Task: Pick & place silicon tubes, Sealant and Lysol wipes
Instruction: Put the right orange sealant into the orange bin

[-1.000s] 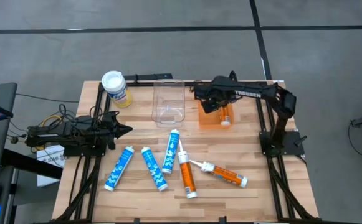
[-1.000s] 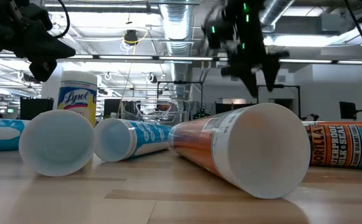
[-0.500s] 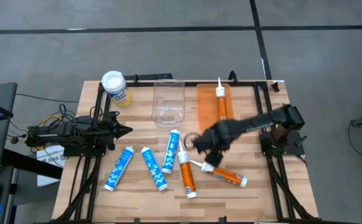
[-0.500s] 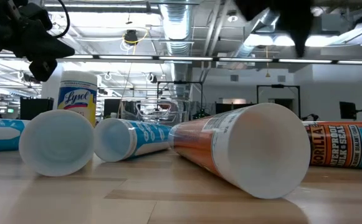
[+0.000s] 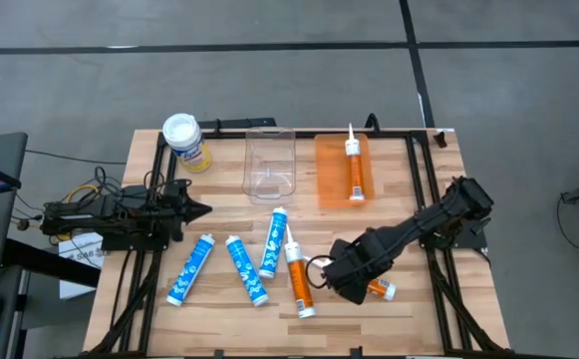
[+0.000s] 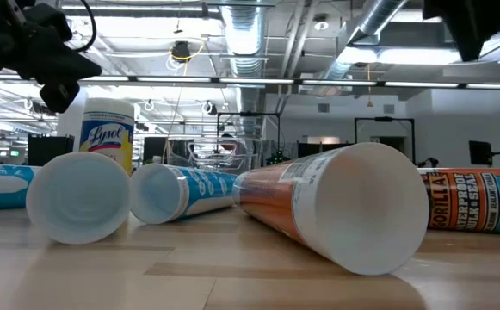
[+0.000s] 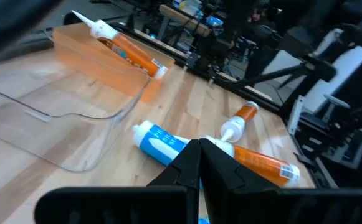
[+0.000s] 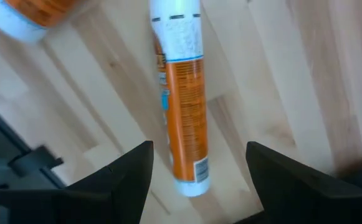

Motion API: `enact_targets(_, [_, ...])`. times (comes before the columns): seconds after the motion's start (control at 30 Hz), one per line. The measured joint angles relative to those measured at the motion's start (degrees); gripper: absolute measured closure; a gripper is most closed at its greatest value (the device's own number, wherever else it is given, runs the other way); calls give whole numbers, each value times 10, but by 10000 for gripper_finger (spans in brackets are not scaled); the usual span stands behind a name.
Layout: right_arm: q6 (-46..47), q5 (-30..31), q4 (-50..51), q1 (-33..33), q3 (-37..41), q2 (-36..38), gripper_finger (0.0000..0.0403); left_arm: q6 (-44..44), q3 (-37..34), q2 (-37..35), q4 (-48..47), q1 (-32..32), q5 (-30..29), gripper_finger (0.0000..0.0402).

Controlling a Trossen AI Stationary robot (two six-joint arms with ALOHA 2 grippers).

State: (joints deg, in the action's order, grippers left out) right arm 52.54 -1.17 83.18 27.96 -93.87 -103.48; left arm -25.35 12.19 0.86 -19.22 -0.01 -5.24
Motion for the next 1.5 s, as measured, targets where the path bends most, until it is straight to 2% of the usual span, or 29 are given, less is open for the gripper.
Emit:
enact_targets(0.17, [-4,-2,-44,-10,47,0,152,-7,0,0,0,0,33,402])
enact_targets(0.4, [-26,-19,-146,-17,94,0,134,-15,0,0,0,0,35,402])
enact_targets(0.9, [-53,-19,-284,-39,232,0,55,-15,0,0,0,0,35,402])
enact_targets(1.07, [-60,-39,-367,-51,281,0,36,-15,0,0,0,0,35,402])
enact_targets(1.23, [-40,-49,-443,-51,323,0,29,-15,0,0,0,0,35,402])
enact_targets(1.5, [-12,-37,-445,-48,330,-6,39,-14,0,0,0,0,35,402])
